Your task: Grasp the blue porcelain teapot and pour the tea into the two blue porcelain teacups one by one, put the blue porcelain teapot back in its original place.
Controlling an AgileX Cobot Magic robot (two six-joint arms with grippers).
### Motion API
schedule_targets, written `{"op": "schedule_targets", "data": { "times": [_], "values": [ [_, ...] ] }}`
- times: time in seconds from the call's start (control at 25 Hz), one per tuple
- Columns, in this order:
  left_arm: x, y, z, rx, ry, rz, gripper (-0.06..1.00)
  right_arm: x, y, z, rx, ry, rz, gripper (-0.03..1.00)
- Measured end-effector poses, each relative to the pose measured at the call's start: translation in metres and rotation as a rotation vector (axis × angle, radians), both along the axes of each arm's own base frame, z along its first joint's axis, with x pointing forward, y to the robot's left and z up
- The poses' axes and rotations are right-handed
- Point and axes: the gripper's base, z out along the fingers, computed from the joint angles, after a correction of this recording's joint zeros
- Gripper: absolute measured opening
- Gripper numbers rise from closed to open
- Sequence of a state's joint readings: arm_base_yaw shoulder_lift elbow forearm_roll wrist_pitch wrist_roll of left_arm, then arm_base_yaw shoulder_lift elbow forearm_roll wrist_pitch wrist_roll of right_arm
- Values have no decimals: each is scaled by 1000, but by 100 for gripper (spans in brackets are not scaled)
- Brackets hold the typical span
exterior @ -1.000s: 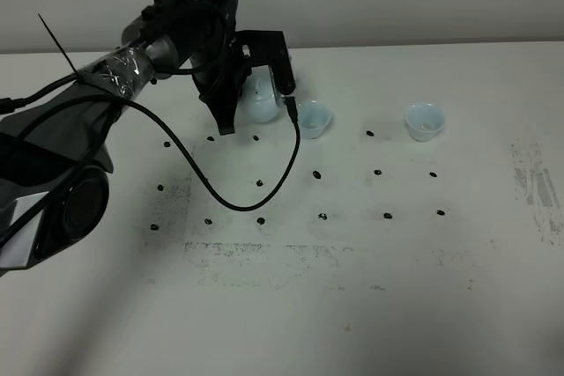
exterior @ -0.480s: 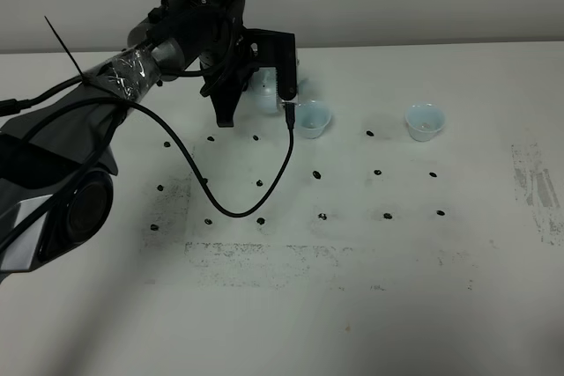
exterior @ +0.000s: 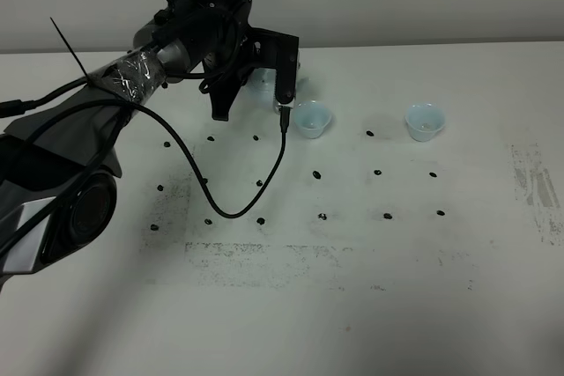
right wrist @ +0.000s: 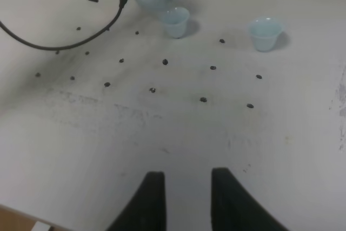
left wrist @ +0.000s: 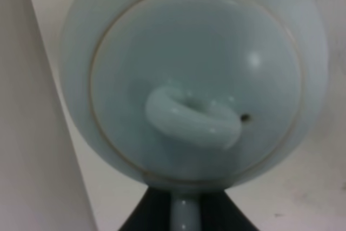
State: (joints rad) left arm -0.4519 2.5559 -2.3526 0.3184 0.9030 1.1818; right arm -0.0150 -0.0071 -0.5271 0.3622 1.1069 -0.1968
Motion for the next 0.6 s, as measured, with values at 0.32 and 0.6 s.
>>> {"op": "schedule_targets", "data": {
  "times": [0.32,0.6],
  "values": [
    [-3,-8,1,72,-6,-128,10,0,0,0,0,0,0,24],
    [-1,-7,2,122,-32,-153,10,0,0,0,0,0,0,24]
  ]
}}
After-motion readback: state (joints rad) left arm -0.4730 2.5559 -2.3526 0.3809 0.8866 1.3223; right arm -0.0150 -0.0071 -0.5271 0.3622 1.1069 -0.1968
